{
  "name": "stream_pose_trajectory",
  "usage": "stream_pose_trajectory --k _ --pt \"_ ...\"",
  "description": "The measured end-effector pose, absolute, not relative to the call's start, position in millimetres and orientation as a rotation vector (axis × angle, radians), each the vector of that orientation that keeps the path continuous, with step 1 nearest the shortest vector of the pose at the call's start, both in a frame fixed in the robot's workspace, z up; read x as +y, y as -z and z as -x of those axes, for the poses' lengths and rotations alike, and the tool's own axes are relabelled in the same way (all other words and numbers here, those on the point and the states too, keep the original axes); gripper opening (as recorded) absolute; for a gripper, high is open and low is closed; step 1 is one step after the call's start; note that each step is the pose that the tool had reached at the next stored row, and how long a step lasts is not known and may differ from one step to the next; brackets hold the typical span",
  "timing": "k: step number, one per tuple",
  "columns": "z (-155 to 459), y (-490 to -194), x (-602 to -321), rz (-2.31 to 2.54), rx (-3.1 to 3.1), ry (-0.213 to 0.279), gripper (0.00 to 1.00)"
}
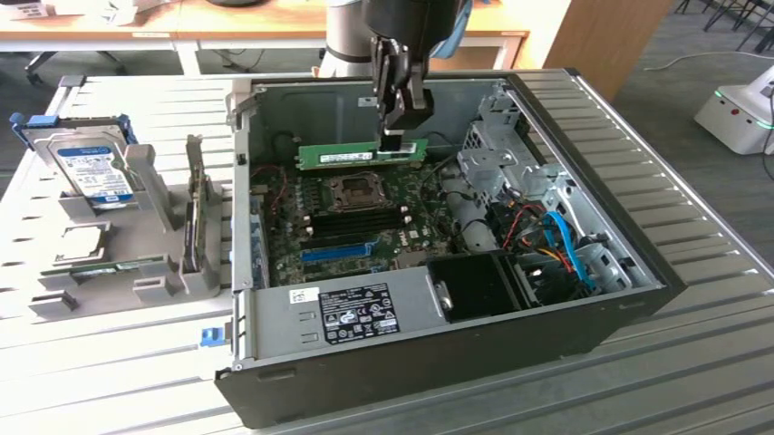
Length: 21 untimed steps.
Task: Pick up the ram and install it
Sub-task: 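Pick up the ram and move it above insertion slot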
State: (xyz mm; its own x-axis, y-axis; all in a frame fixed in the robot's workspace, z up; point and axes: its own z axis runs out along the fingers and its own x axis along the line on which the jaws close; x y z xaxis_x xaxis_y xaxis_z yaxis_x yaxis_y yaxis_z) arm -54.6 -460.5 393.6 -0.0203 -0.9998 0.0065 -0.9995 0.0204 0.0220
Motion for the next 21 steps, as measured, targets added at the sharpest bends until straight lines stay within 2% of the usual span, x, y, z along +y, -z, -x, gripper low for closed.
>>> stream_pose_trajectory --k 13,21 --pt "54.6 -392.7 -460.6 -2.185 -2.23 0.017 0.12" --pt "54.6 -380.5 -460.6 -2.185 -2.23 0.017 0.12"
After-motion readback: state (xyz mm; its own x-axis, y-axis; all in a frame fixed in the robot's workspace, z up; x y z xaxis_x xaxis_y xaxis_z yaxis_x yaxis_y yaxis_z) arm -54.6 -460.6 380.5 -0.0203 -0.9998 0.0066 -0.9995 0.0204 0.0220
